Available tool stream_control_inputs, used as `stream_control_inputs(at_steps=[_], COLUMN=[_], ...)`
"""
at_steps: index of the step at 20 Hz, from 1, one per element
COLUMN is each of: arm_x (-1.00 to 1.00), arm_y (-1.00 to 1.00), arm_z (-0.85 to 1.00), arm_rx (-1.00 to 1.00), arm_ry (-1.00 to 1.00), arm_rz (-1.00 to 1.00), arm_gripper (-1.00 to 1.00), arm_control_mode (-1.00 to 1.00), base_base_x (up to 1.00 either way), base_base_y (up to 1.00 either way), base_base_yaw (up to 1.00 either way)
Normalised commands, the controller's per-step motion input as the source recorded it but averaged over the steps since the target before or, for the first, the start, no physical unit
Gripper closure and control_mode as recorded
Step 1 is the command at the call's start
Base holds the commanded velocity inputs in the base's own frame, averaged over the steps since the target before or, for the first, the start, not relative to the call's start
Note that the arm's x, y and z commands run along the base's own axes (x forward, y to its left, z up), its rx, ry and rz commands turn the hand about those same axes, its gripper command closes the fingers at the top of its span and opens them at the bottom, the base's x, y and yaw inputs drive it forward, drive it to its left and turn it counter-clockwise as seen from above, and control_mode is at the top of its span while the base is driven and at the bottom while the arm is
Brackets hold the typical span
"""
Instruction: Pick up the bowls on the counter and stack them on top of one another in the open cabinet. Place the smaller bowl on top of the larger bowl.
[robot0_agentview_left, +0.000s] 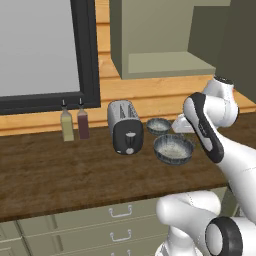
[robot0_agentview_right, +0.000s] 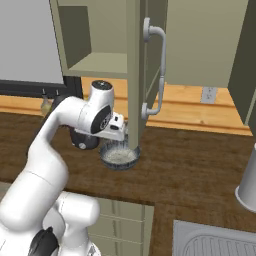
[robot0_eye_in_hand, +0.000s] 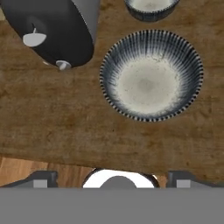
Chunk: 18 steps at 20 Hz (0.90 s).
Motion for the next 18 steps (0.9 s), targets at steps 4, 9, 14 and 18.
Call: stream_control_inputs(at_steps=[4, 9, 14, 18], arm_x=[0.69, 0.73, 0.74, 0.63], arm_y=[-0.46, -0.41, -0.04, 0.00], arm_z=[-0.08, 0.00, -0.04, -0.14], arm_rx=[0.08, 0.10, 0.03, 0.00], arm_ry=[0.00, 0.05, 0.10, 0.09], arm_rz=[0.00, 0.00, -0.02, -0.01], arm_gripper=[-1.00, -1.00, -1.00, -1.00], arm_control_mode=[-1.00, -1.00, -1.00, -1.00], base_base_x=[0.00, 0.00, 0.00, 0.00], base_base_y=[0.00, 0.00, 0.00, 0.00], base_base_yaw=[0.00, 0.00, 0.00, 0.00])
